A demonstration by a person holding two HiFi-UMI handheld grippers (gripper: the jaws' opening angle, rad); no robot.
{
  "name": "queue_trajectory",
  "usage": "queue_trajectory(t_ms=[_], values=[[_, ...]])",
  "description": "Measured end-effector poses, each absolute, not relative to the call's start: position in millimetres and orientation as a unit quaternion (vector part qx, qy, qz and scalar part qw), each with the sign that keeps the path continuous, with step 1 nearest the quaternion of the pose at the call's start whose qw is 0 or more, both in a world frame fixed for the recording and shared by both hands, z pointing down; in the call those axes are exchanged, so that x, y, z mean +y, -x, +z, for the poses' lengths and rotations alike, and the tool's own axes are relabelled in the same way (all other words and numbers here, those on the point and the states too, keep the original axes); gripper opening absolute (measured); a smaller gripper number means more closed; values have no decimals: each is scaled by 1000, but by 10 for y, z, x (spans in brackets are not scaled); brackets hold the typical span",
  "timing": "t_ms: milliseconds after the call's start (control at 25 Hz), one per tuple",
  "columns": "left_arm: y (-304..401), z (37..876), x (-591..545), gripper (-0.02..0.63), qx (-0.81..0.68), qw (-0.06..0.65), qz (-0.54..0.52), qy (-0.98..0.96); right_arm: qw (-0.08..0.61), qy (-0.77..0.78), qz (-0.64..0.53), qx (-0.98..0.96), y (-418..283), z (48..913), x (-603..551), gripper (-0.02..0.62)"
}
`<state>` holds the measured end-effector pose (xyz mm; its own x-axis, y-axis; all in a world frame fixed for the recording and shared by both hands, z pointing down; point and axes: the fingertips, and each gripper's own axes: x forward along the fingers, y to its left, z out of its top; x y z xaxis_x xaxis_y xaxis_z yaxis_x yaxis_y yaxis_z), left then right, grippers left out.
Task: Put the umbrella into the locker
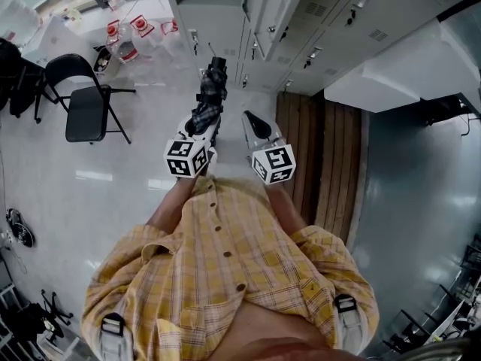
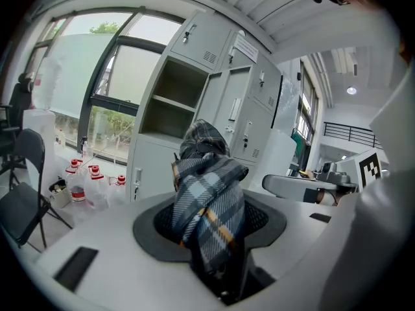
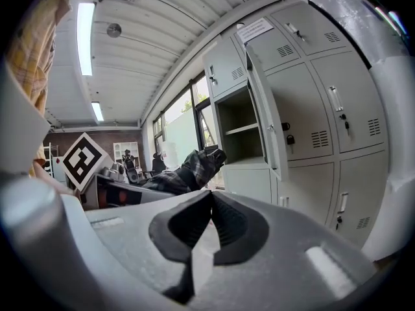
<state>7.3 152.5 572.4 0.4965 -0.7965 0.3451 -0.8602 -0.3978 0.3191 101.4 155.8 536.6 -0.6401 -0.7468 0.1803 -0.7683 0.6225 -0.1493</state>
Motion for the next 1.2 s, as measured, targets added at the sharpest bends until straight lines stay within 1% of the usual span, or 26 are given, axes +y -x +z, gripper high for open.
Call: queue_trajectory(t_ms=[240, 600, 1200], values=[[146, 5704, 823, 186, -489, 249, 65, -833, 60, -406, 109, -905, -670, 5359, 931, -2], [576, 5578, -18, 186, -473, 287, 39, -832, 73, -427, 113, -894, -288, 5225, 128, -2], [1051, 5596, -1061, 186, -420, 294, 49, -857, 78, -466, 119, -873, 224, 5203, -972, -2]])
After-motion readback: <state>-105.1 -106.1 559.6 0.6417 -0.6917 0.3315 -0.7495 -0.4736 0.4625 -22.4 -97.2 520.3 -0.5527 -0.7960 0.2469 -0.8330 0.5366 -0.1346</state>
